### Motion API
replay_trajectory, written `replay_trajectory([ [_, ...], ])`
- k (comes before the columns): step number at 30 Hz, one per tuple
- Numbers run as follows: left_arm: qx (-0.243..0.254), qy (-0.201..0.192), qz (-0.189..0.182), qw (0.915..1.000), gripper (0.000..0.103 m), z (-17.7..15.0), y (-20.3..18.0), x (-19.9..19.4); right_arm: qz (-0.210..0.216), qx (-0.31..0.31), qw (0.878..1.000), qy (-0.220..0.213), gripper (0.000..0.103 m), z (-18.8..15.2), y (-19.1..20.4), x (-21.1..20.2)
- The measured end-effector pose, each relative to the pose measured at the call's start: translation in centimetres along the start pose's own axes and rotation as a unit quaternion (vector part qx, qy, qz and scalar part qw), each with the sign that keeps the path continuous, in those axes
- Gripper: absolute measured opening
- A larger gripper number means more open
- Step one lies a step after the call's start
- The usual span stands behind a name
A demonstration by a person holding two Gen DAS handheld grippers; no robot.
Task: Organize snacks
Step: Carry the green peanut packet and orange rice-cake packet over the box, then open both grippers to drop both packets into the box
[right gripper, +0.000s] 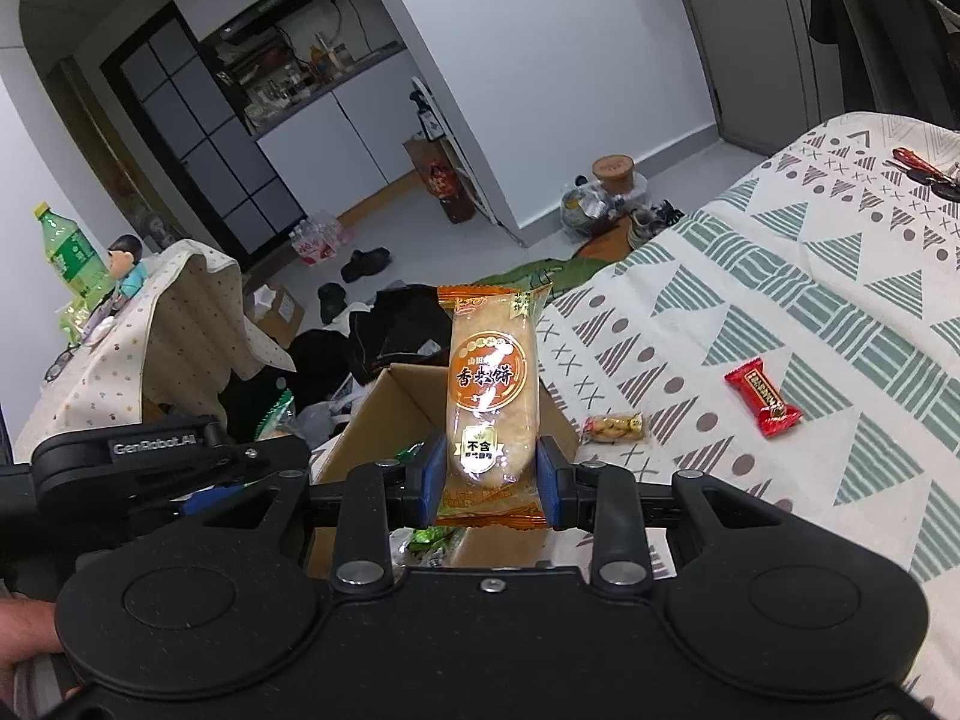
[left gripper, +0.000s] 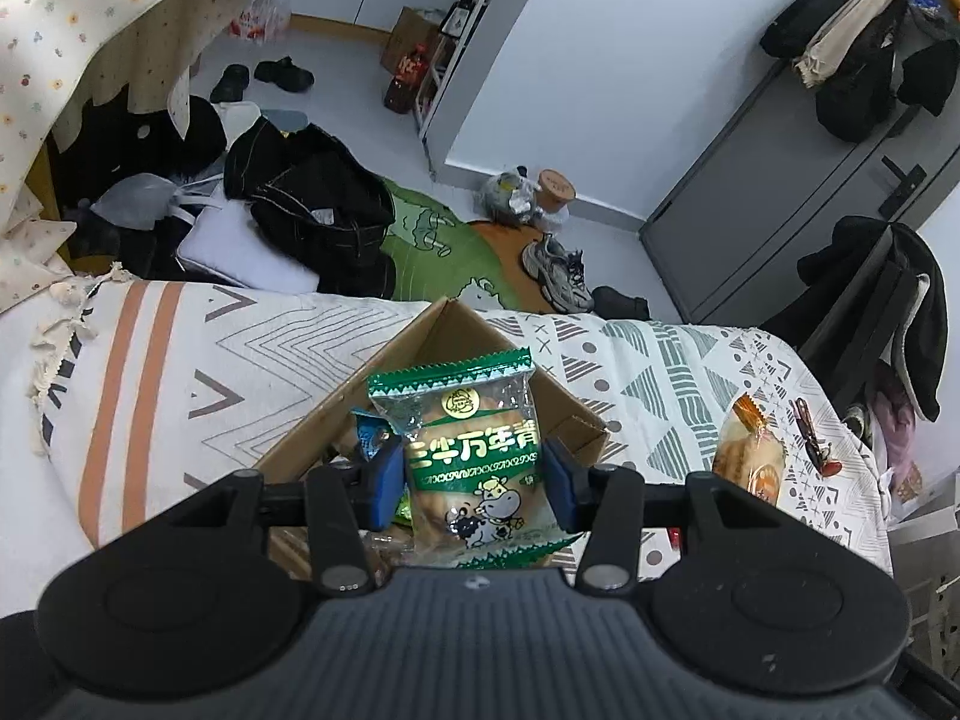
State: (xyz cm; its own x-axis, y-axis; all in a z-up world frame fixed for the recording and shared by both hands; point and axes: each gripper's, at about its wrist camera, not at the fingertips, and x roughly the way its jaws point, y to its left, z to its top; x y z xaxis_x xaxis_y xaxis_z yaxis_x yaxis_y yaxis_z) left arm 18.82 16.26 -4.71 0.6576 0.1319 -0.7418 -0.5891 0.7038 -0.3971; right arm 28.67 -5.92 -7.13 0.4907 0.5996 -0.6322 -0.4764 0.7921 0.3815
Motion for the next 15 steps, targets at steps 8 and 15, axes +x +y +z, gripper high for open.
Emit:
replay_trajectory([
  [8,-0.022,0.031,-0.020,0.9991,0.055,1.2,1.4,1.3,-0.016,0.001,1.000,0.007,0.031,0.9,2.5,0.8],
  [15,-0.012,0.027,-0.024,0.9993,0.072,2.5,2.0,0.5,-0.025,0.008,1.000,0.015,0.031,1.7,3.5,2.1],
])
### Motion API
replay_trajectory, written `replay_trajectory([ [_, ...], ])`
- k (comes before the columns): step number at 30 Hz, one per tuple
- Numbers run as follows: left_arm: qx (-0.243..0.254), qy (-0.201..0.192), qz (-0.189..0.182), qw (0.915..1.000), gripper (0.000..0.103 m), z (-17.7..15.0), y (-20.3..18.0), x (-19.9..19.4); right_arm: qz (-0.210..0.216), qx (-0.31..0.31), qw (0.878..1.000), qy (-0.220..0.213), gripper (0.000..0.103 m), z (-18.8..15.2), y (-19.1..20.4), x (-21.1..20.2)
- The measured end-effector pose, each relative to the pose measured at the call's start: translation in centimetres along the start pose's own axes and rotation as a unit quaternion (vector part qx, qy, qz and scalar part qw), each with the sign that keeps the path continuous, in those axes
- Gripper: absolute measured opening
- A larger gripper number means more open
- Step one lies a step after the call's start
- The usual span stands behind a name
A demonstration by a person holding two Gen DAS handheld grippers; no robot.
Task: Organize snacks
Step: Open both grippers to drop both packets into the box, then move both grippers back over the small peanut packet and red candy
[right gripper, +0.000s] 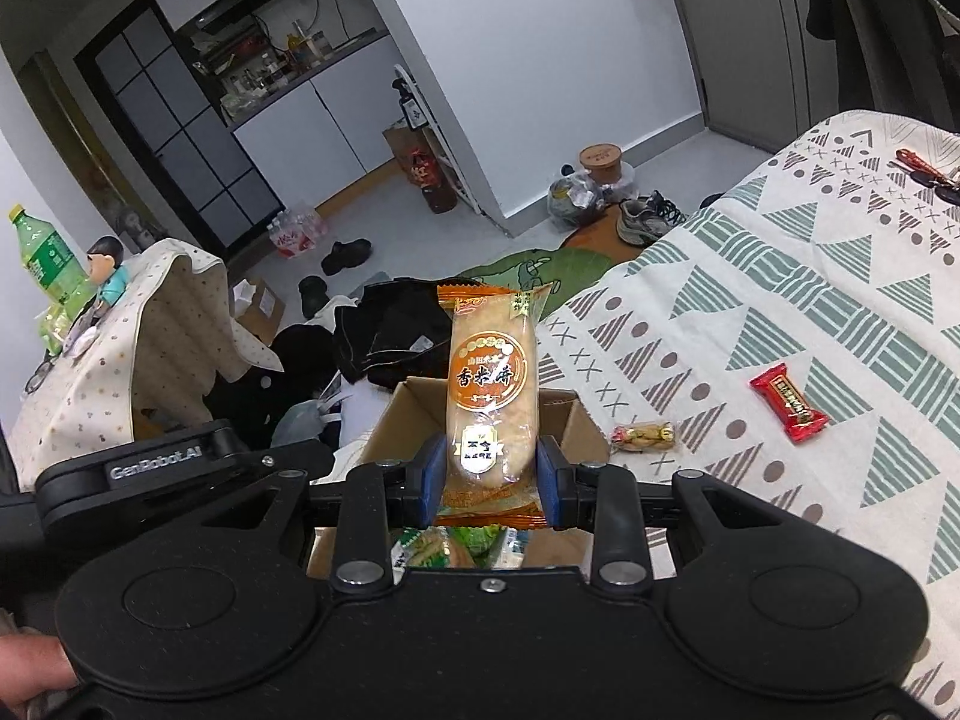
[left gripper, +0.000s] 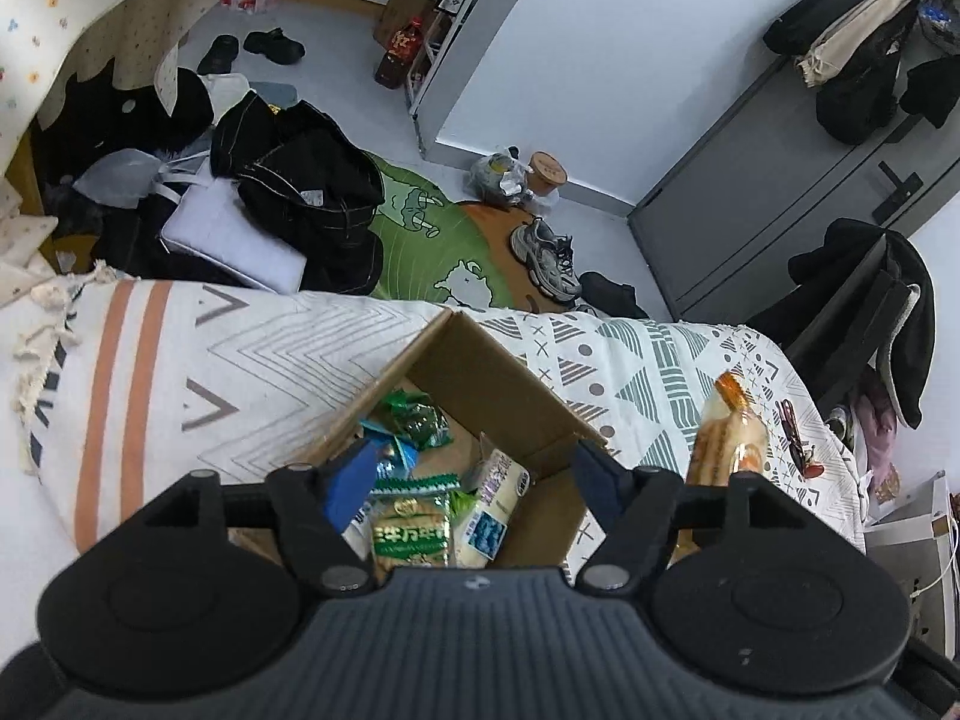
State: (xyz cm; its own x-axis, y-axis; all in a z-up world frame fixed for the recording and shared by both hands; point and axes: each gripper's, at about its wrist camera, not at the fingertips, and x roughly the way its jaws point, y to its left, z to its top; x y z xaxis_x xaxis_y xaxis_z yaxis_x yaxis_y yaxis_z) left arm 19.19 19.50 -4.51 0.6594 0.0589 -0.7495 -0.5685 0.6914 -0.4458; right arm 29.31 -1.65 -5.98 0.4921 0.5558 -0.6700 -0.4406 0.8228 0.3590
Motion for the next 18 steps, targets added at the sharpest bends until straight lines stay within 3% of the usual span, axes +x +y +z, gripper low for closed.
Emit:
replay_trajectory([
  [7,-0.001,0.001,0.000,1.0000,0.073,1.3,0.8,-0.5,0.011,0.004,1.000,0.002,0.033,0.2,1.6,1.1],
  [9,0.001,0.001,0.001,1.0000,0.078,1.5,0.8,-0.7,0.015,0.003,1.000,0.001,0.038,0.3,1.8,1.1],
  [11,0.004,0.001,-0.001,1.0000,0.082,1.7,0.7,-0.9,0.007,0.004,1.000,-0.003,0.052,0.3,1.7,0.8],
  [18,0.023,0.008,0.002,0.9997,0.088,0.9,-0.8,-1.0,-0.014,0.016,1.000,-0.010,0.053,0.5,-0.3,-1.2],
])
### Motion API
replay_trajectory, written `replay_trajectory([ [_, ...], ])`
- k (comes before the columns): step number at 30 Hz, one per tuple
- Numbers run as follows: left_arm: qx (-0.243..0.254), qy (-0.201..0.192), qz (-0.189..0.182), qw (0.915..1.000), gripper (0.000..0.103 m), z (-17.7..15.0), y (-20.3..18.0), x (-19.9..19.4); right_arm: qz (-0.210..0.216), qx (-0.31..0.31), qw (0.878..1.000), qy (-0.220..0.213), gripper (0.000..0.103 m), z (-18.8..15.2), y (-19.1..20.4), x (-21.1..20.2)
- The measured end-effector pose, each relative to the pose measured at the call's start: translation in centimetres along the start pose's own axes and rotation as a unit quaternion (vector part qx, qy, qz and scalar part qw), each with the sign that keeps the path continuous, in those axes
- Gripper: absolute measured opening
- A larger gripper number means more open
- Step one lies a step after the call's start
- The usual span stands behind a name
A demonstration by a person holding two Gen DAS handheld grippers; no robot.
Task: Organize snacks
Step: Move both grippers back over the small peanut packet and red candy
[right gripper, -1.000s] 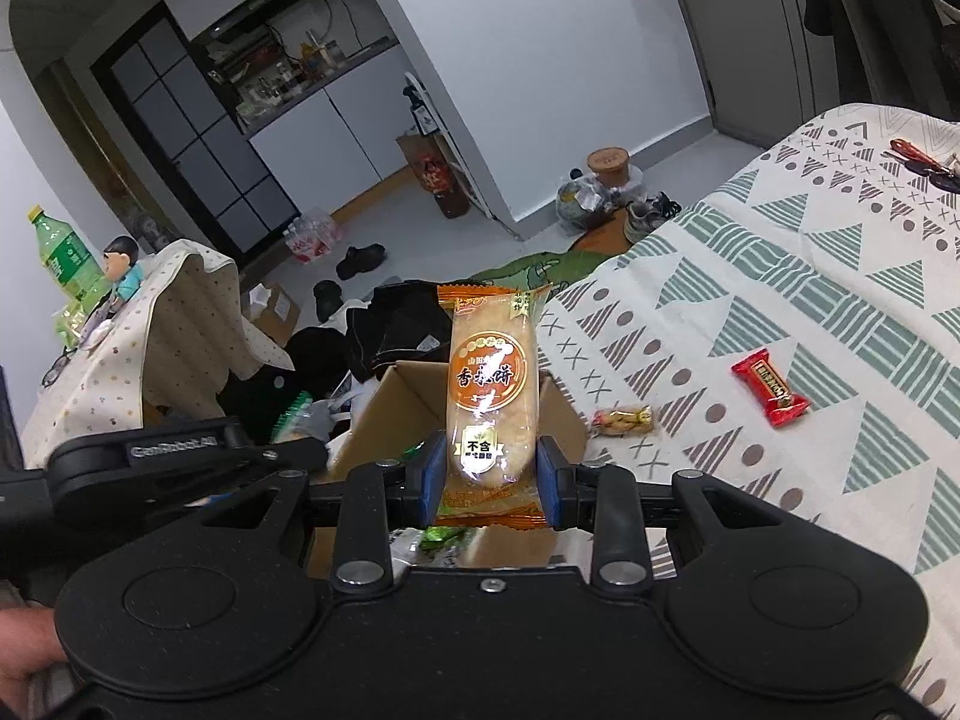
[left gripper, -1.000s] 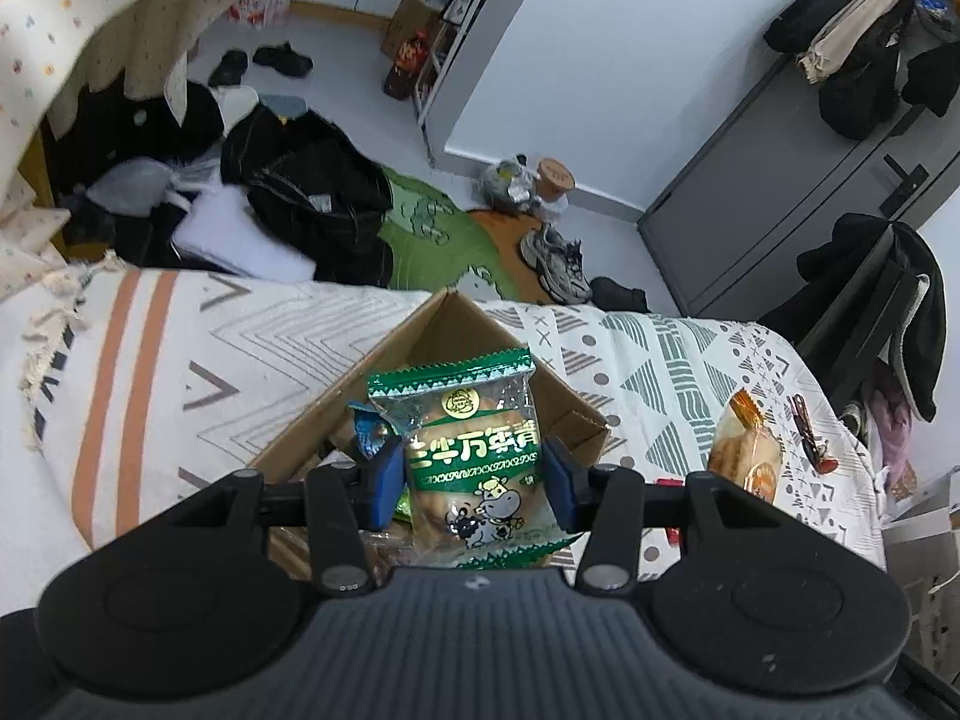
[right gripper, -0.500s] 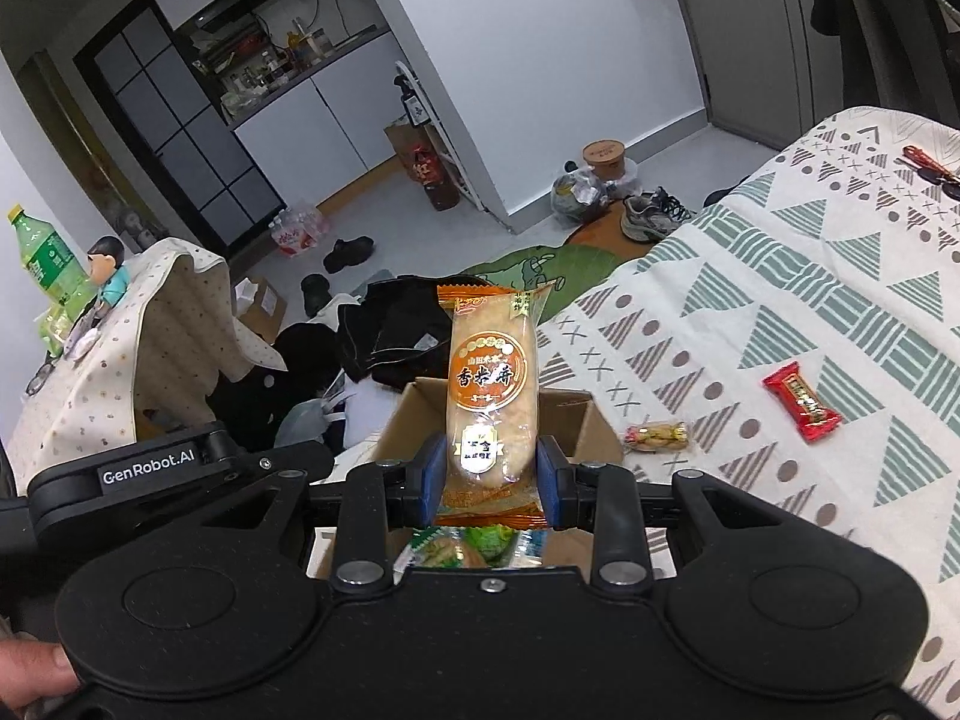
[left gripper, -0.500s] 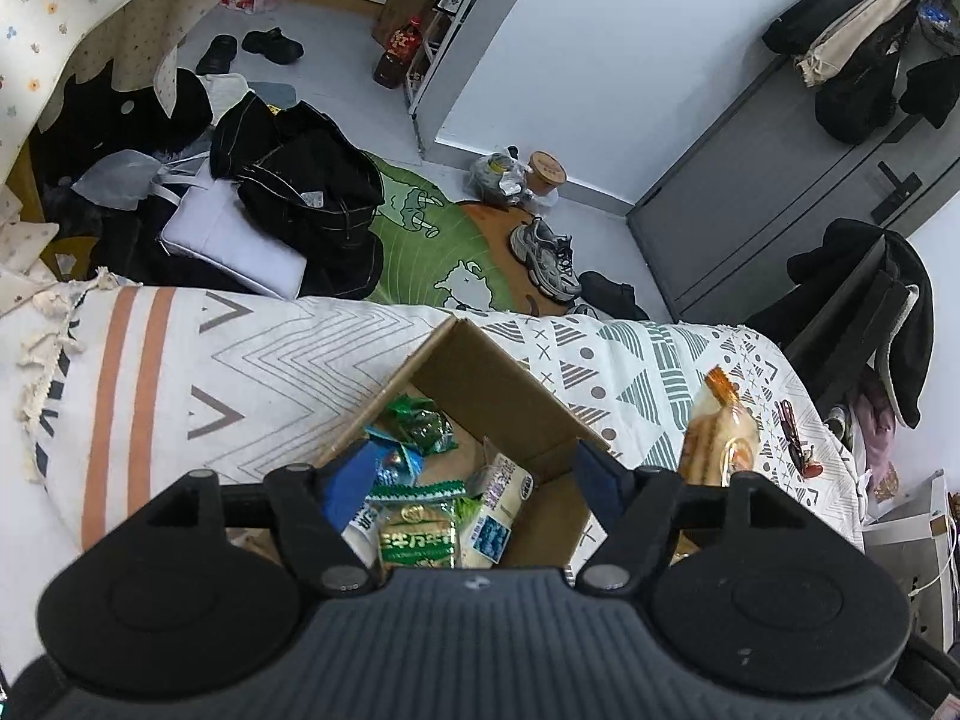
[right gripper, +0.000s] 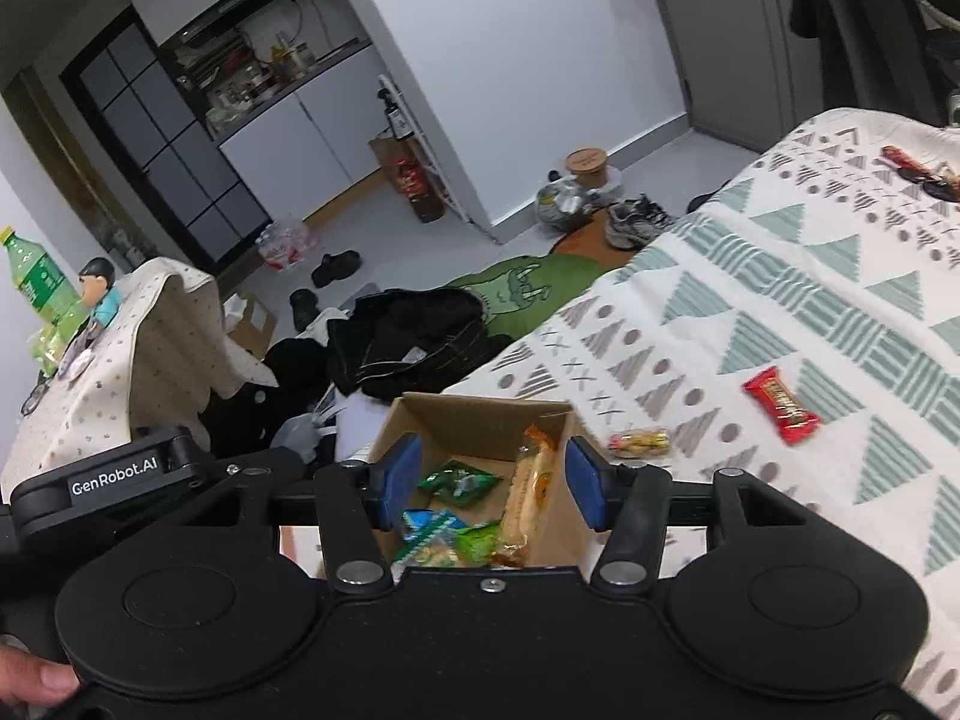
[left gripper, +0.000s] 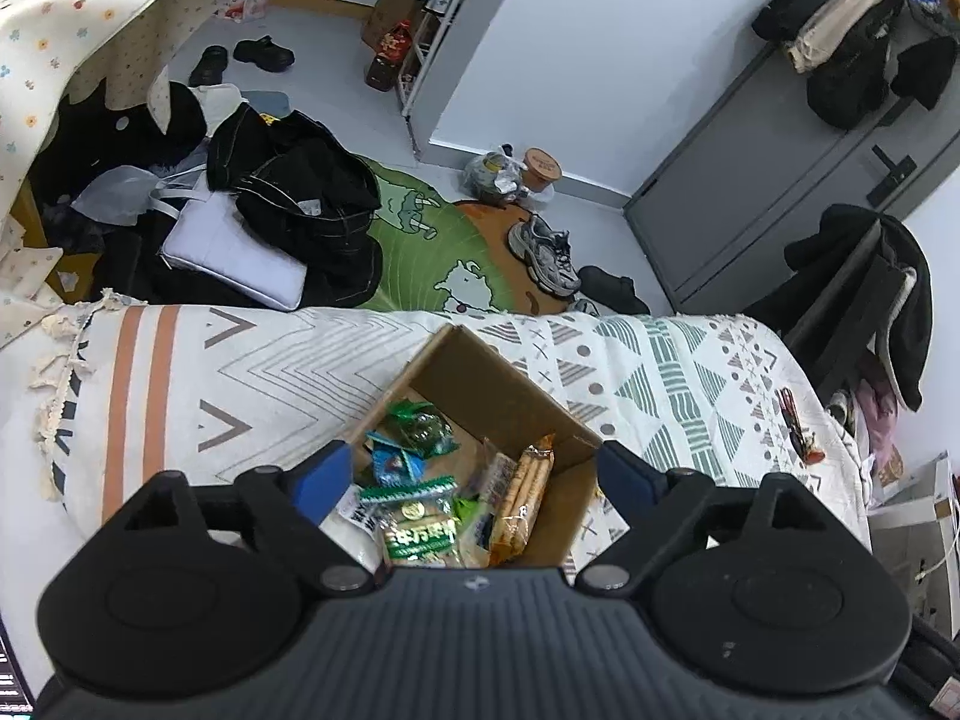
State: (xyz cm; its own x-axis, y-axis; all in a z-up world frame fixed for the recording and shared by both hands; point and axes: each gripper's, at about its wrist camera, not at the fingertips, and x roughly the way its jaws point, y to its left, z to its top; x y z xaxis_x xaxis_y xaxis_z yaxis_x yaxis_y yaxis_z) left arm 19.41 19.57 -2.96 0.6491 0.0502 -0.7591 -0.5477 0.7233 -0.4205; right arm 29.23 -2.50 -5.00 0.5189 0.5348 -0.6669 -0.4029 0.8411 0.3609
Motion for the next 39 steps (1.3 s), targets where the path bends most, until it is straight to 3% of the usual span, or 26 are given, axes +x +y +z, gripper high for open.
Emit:
replay_trajectory([
  [18,0.058,0.001,-0.039,0.9975,0.089,-3.6,-7.1,-0.4,-0.047,0.029,0.998,-0.027,0.058,-0.7,-8.8,-6.6],
  [20,0.063,0.003,-0.040,0.9972,0.095,-4.1,-7.7,-0.3,-0.047,0.030,0.998,-0.029,0.062,-0.8,-9.8,-7.0],
  [24,0.066,0.009,-0.042,0.9969,0.096,-4.9,-8.9,0.1,-0.050,0.028,0.998,-0.025,0.063,-1.0,-11.3,-7.3],
  [27,0.067,0.023,-0.043,0.9966,0.097,-5.3,-9.6,0.8,-0.048,0.021,0.998,-0.028,0.072,-1.0,-12.2,-7.3],
  [29,0.072,0.030,-0.040,0.9962,0.098,-5.7,-10.1,1.3,-0.045,0.013,0.998,-0.033,0.084,-1.1,-12.6,-7.4],
  [31,0.077,0.035,-0.027,0.9960,0.102,-6.1,-10.6,1.8,-0.040,0.006,0.999,-0.037,0.087,-1.2,-13.2,-7.4],
  [36,0.087,0.044,-0.015,0.9951,0.103,-6.8,-11.4,2.7,-0.027,0.018,0.999,-0.037,0.089,-2.0,-15.2,-6.8],
  [39,0.092,0.046,-0.007,0.9946,0.103,-7.3,-12.1,3.4,-0.022,0.030,0.998,-0.045,0.096,-2.4,-16.5,-6.7],
])
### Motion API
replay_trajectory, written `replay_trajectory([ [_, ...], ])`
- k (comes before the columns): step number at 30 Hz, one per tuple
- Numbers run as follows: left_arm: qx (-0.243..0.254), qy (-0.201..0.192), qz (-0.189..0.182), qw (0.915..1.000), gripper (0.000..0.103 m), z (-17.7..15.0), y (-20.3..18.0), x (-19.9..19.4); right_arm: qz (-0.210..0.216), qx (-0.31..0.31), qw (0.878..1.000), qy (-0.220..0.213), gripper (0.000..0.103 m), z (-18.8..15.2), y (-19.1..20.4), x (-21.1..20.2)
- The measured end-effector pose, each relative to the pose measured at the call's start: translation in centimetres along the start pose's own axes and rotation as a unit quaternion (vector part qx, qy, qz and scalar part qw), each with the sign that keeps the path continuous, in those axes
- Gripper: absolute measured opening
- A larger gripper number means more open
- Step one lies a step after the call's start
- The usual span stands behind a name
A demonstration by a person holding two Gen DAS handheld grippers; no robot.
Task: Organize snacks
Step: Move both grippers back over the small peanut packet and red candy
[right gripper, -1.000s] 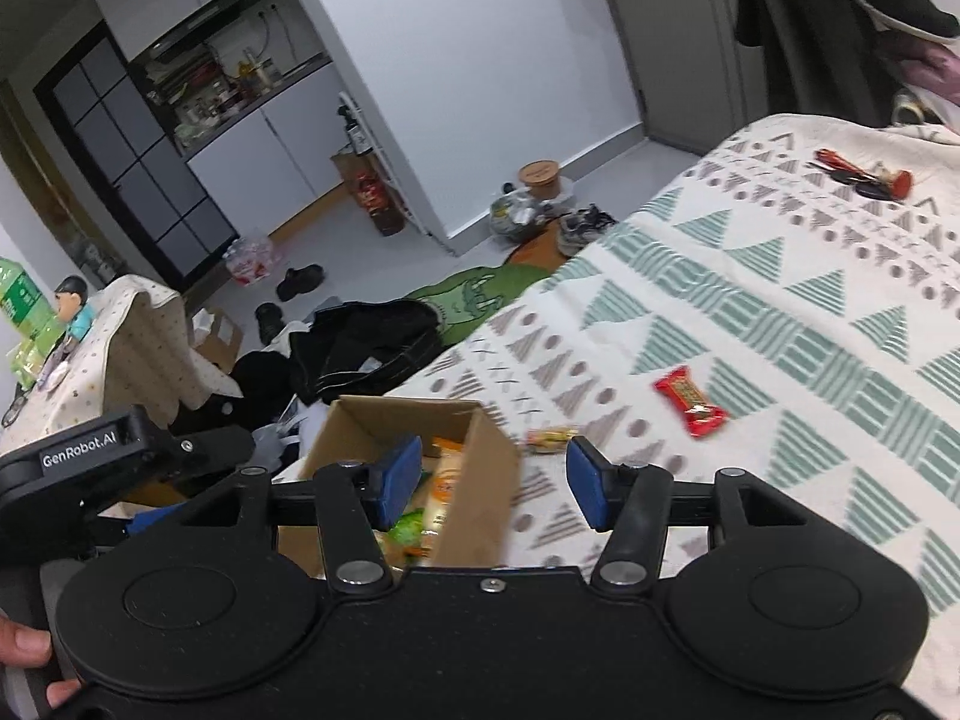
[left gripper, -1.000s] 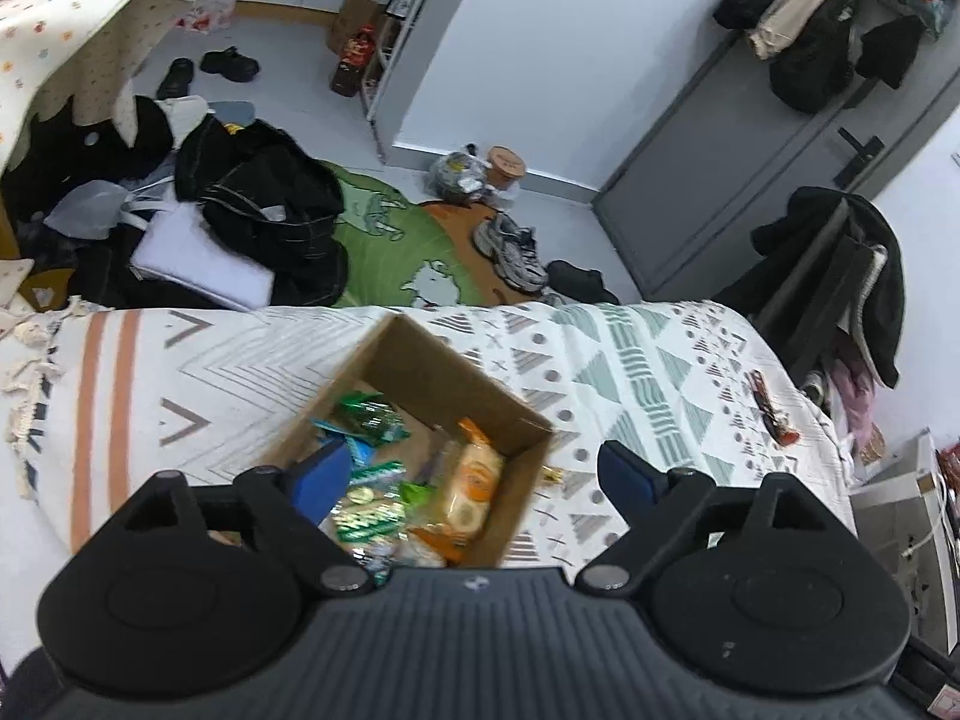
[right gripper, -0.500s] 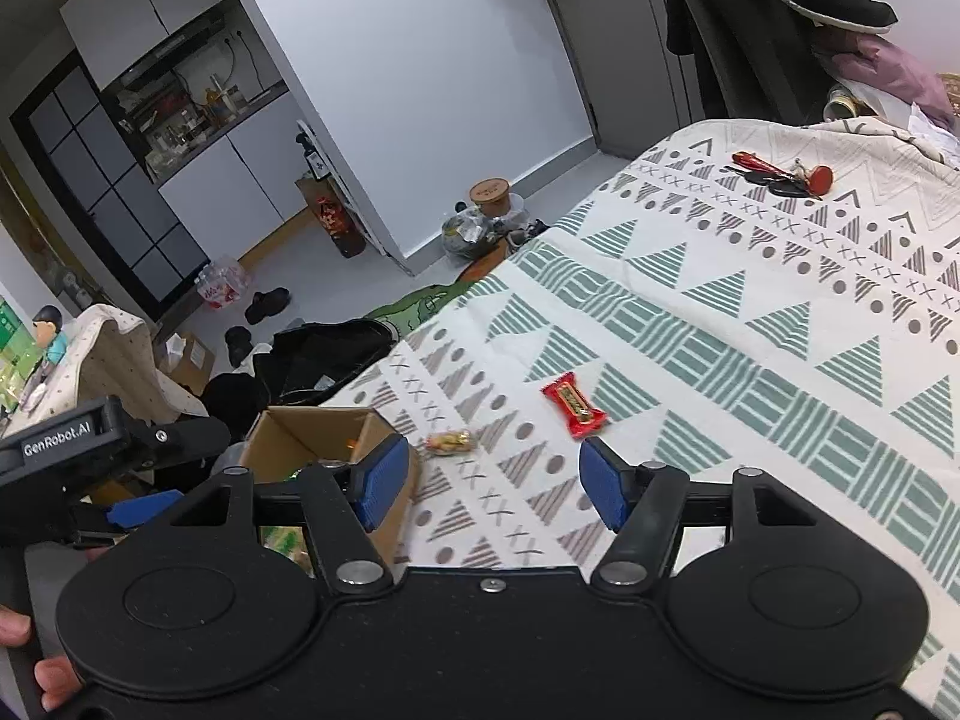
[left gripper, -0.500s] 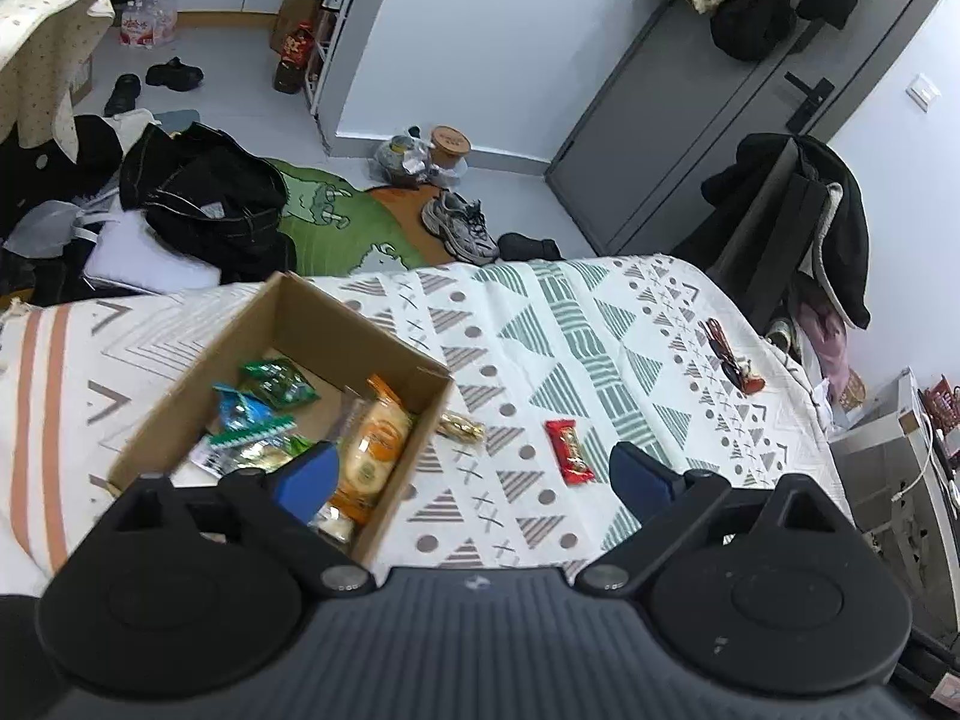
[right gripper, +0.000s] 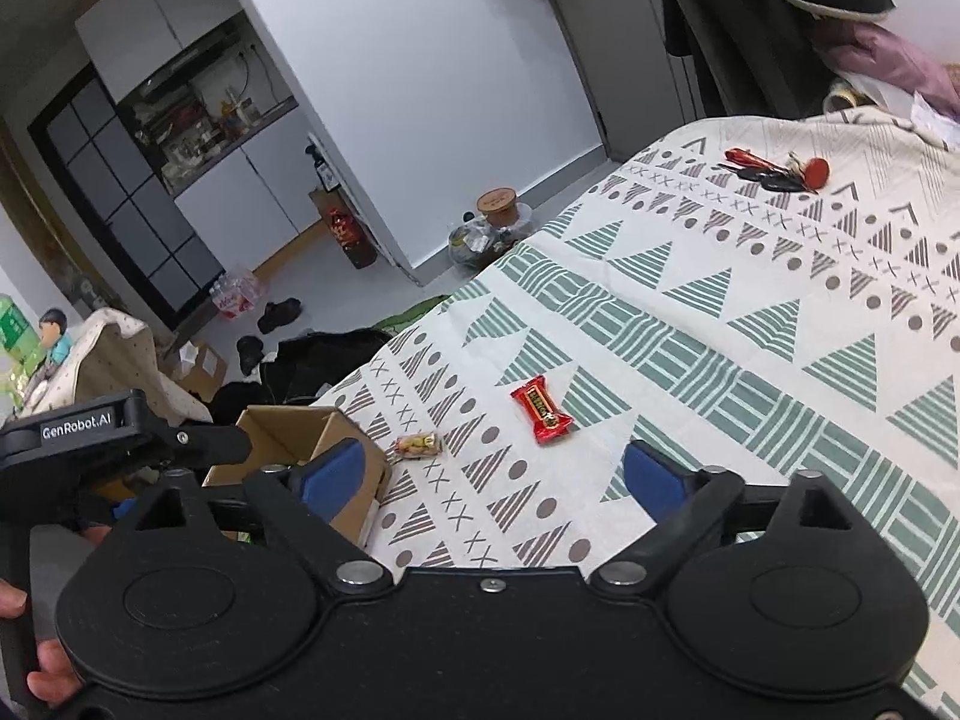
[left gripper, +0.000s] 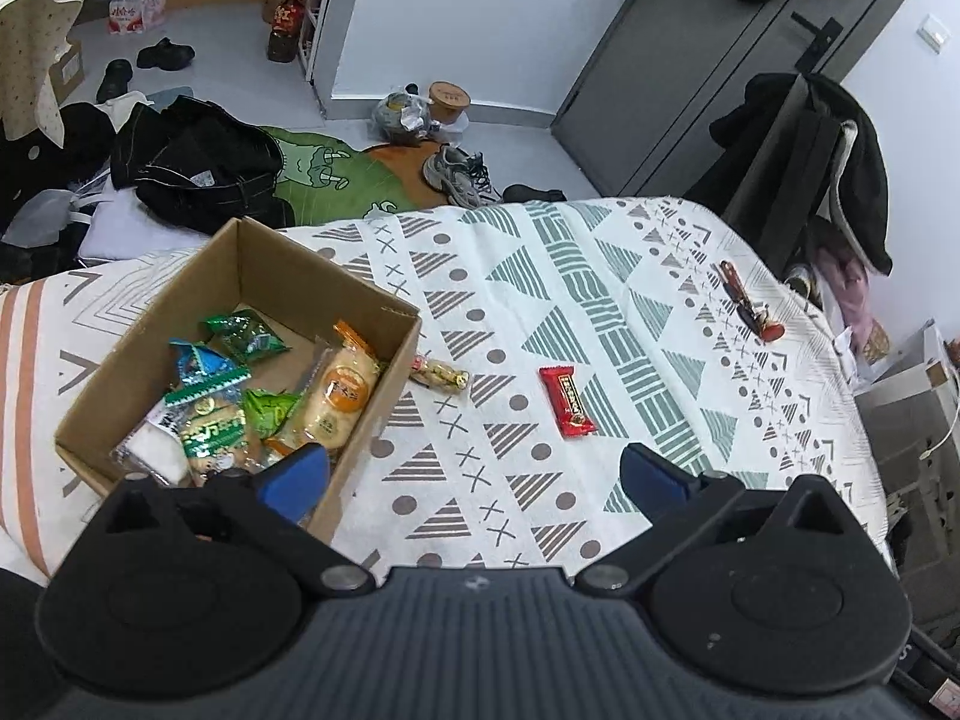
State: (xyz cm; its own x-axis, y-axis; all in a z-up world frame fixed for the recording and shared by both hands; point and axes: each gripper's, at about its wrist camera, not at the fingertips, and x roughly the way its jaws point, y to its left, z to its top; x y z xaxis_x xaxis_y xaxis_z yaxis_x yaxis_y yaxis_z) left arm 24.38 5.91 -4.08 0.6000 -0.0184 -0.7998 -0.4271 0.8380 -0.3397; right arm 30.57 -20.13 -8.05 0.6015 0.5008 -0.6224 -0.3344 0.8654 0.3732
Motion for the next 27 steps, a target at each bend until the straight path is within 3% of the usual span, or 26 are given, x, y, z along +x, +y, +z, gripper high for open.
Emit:
replay_trajectory([
  [5,0.006,0.007,0.016,0.9998,0.103,-0.8,-1.4,1.3,-0.009,0.012,1.000,-0.007,0.103,-0.2,-1.7,0.4],
  [11,0.017,0.020,0.026,0.9993,0.103,-1.5,-3.4,3.0,-0.012,0.019,1.000,-0.006,0.103,-0.3,-3.3,1.2],
  [27,0.001,-0.020,0.077,0.9968,0.100,-2.1,-6.3,6.4,0.005,0.029,1.000,-0.002,0.098,1.0,-6.5,4.6],
])
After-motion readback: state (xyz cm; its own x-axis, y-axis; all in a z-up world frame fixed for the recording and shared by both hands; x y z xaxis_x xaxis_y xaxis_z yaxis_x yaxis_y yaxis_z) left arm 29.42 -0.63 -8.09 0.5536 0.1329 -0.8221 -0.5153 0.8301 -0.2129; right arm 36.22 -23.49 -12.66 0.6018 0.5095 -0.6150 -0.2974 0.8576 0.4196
